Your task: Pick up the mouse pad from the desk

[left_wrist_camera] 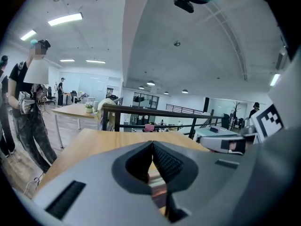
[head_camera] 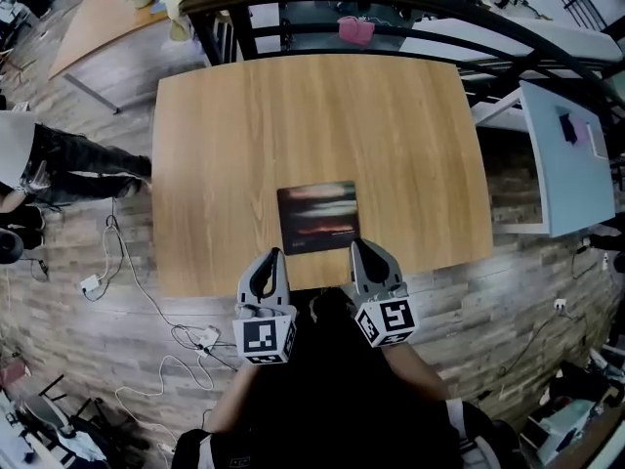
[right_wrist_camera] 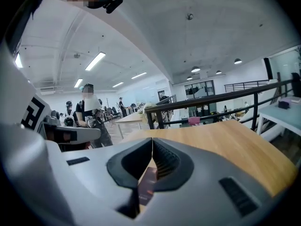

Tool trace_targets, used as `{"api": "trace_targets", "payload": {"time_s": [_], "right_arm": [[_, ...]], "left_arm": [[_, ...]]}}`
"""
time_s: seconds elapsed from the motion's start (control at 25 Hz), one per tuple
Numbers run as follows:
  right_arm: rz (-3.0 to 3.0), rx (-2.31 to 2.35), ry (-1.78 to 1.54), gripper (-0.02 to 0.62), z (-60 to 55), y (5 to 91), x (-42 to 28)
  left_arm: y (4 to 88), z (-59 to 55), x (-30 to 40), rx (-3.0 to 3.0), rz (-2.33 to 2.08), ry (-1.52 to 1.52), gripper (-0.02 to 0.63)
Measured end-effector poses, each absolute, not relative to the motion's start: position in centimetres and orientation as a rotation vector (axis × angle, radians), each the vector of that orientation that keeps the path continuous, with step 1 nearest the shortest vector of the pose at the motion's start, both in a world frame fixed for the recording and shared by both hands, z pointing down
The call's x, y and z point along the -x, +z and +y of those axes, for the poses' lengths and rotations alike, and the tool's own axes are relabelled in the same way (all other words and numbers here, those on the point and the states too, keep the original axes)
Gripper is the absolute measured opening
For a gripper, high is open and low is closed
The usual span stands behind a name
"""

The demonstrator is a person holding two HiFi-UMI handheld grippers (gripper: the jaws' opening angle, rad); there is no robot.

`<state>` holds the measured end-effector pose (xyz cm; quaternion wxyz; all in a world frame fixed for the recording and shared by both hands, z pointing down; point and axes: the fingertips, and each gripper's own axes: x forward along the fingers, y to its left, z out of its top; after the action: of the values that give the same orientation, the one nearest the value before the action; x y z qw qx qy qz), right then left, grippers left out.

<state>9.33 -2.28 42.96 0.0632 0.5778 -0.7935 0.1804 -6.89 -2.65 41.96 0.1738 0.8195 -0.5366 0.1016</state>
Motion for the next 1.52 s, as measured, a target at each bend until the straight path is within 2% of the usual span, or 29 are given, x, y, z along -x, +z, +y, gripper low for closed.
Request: {"api": "trace_targets", "payload": {"time_s": [0.84,0.88,0.96,1.0,1.04,1.28,1.52], "right_arm": [[-2.241,-1.532,0.768,0.034,-7.2,55.1,-11.8],[-2.235,-1.522,0.784,0.034,-7.3,55.7,-11.8],[-2.212,-1.505,0.813,0.042,-7.6,57.0,-11.9],[-2.196,-1.496,0.829,0.067,-7.6,57.8,-12.0],[-2.179,-1.487,0.845,0.103,-7.6,58.5,-12.1],[-2.08,-1.423,0.946,0.18,-7.7,63.0,-12.7],[-1.942,-1.355,1.08,0.218,-6.9,67.9,-13.6]], "left_arm": [[53.9,-6.3,5.5,-2.041,-1.506,0.4,0.029],[54.5,-6.5,5.3,-2.033,-1.488,0.409,0.043],[55.8,-6.8,5.1,-2.022,-1.461,0.432,0.125],[56.5,-6.8,5.0,-2.009,-1.449,0.444,0.139],[57.3,-6.7,5.0,-1.995,-1.439,0.457,0.151],[62.0,-6.1,4.6,-1.933,-1.351,0.565,0.213],[67.0,-4.9,4.4,-1.846,-1.27,0.675,0.246]]}}
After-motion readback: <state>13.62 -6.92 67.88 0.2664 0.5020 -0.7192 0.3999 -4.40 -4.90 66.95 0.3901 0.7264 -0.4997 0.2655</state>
